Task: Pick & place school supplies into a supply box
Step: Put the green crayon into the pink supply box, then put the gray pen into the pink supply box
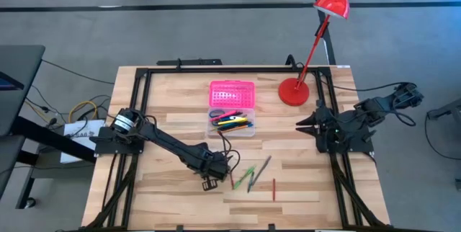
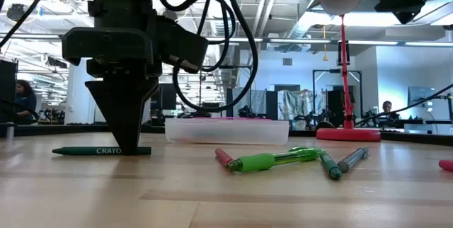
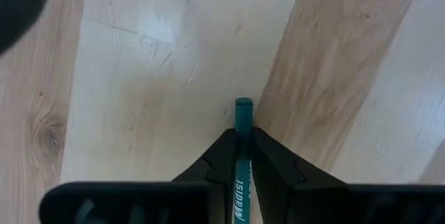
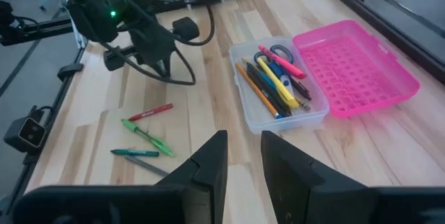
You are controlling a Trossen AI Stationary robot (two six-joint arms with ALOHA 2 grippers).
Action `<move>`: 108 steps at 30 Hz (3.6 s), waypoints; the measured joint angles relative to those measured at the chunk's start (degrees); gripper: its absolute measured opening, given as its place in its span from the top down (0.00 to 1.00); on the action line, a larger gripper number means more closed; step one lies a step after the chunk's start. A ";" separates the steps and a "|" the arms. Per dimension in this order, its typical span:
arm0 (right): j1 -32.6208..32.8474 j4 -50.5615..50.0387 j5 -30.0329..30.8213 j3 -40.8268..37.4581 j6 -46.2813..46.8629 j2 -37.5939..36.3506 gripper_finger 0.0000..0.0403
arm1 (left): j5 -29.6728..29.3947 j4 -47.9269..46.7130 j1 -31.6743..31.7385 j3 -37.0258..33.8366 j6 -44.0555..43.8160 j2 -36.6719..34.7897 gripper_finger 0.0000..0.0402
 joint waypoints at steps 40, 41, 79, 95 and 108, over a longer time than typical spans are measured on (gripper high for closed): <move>0.00 9.15 -3.26 0.03 1.03 16.40 0.80 | -12.46 -4.87 24.86 18.01 26.24 0.36 0.83; 0.01 9.20 -4.00 0.03 0.93 17.28 0.80 | -12.09 -4.78 25.10 18.01 26.82 0.36 0.80; -3.25 28.15 -24.64 0.04 -39.52 54.76 0.80 | -26.00 -7.48 4.32 18.05 -3.38 -6.86 0.66; -6.75 28.70 -24.51 0.04 -42.62 56.14 0.80 | -34.80 -13.16 -2.26 18.05 -21.00 -6.79 0.66; -8.75 29.78 -28.94 0.03 -47.98 58.37 0.80 | -35.16 -13.36 -2.29 18.05 -21.21 -6.77 0.66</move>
